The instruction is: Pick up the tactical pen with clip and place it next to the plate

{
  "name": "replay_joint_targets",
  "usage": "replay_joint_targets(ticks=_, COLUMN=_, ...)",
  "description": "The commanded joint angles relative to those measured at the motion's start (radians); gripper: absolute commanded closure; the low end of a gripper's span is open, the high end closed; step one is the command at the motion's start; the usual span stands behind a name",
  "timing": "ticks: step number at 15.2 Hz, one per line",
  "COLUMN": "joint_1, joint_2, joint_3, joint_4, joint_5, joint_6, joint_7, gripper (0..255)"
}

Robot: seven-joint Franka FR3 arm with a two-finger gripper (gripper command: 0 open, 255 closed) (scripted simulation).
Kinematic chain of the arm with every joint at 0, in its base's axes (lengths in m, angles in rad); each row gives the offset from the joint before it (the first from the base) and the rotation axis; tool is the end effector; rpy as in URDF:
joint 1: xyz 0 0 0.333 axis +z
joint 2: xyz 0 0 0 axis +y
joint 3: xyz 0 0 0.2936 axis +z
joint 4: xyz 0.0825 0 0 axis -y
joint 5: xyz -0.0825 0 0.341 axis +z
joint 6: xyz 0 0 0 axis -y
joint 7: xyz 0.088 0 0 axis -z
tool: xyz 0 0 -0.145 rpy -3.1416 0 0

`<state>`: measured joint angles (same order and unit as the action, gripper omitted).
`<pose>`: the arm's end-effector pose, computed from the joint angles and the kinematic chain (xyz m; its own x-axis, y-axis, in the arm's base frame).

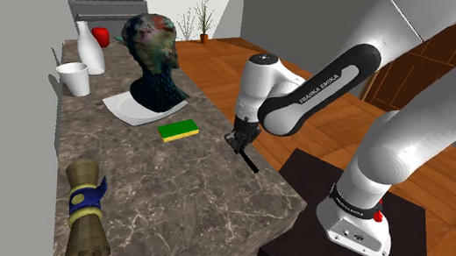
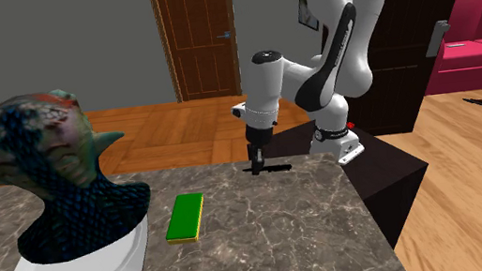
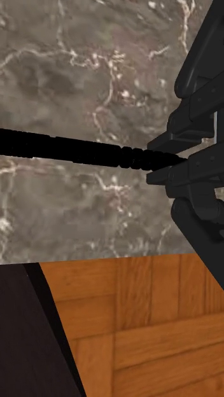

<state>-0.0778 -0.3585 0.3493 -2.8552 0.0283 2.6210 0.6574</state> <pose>0.3402 0.0798 0.2744 0.9020 -0.4058 0.1473 -0.4125 -0.9108 0.0172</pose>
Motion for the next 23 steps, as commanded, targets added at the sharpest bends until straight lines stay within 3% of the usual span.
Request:
replay_joint_targets(ticks=1, joint_1=0.007, joint_2=-0.024, joint_3=-0.007, joint_4=0.007, joint_5=0.009, joint_6=-0.030, joint_7=-0.009, gripper=255)
replay_joint_targets(ticks=18, joint_1=0.044, joint_2=-0.222, joint_3=-0.064, joint_4=0.116, joint_5=0.042, joint_6=-0.336, joint_7=-0.062, gripper=255)
replay_joint_targets(ticks=23, joint_1=-0.037, joint_2=-0.037, joint_3=-0.101, joint_4=0.255, joint_5=-0.023, joint_6=-0.287, joint_7=-0.116, gripper=255)
